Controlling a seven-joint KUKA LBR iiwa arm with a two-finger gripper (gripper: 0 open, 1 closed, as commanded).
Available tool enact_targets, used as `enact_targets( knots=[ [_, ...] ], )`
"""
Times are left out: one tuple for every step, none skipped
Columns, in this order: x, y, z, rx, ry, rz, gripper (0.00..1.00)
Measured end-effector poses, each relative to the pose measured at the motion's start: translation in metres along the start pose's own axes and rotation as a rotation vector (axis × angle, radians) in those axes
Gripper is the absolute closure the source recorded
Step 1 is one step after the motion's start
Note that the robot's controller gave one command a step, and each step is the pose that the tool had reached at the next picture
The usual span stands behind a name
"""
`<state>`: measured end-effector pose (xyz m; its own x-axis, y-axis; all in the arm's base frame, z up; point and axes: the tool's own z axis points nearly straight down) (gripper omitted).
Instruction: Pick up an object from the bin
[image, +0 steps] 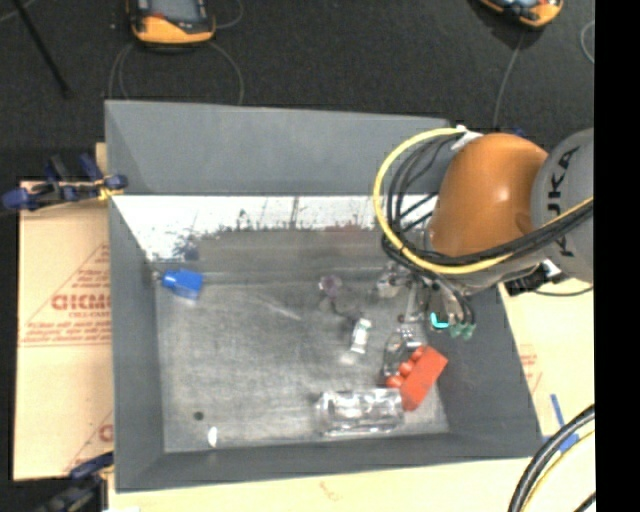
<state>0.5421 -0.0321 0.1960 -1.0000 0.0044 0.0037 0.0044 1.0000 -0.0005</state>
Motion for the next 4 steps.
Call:
enact_targets(
  knots=[
    [0.023, -0.066, 0.115, 0.000, -0.002, -0.296, 0.00],
    [-0.003, -0.102, 0.115, -0.003, -0.014, -0.492, 0.00],
    [-0.022, -0.112, 0.122, -0.025, -0.008, -0.749, 0.00],
    [-0.024, -0.113, 0.121, -0.017, -0.017, -0.756, 1.00]
  ],
)
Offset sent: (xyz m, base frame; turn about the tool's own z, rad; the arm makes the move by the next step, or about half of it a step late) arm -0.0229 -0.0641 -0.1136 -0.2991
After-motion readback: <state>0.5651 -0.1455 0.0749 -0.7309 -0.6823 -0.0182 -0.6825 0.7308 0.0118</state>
